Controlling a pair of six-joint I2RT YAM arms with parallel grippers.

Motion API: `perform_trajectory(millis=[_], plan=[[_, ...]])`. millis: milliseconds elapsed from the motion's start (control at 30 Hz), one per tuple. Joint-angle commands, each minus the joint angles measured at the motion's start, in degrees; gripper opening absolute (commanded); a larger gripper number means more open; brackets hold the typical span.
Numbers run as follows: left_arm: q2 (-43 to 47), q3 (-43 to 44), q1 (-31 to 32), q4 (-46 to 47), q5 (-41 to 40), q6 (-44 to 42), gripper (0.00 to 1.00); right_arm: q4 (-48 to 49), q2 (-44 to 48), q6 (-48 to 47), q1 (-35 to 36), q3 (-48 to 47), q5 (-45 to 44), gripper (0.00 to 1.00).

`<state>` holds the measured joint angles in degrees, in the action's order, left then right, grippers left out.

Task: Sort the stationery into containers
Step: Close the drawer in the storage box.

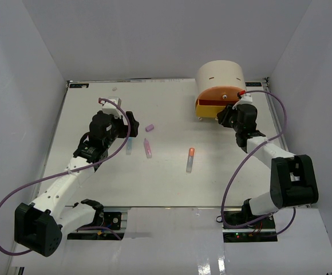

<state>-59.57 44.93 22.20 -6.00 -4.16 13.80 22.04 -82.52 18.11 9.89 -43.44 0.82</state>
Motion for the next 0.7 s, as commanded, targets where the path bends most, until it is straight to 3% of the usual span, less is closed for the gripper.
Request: perform_trajectory(millis=[0, 333, 667], plan=[[0.33, -0.10, -0.40, 0.37, -0.32, 0.00, 0.98, 9.33, -1.23, 1.05, 0.31, -3.05, -0.64, 0.34], [0.24, -0.19, -0.40, 0.55, 0.21, -0.09, 0.98, 13.38, -4.75, 1.93, 0.31, -4.37, -2.67, 0.57], [0.24, -0.28, -0.40, 0.64, 0.74, 0.17, 0.98, 17.77, -6.51, 2.63, 0.57, -2.79, -1.44, 0.73]])
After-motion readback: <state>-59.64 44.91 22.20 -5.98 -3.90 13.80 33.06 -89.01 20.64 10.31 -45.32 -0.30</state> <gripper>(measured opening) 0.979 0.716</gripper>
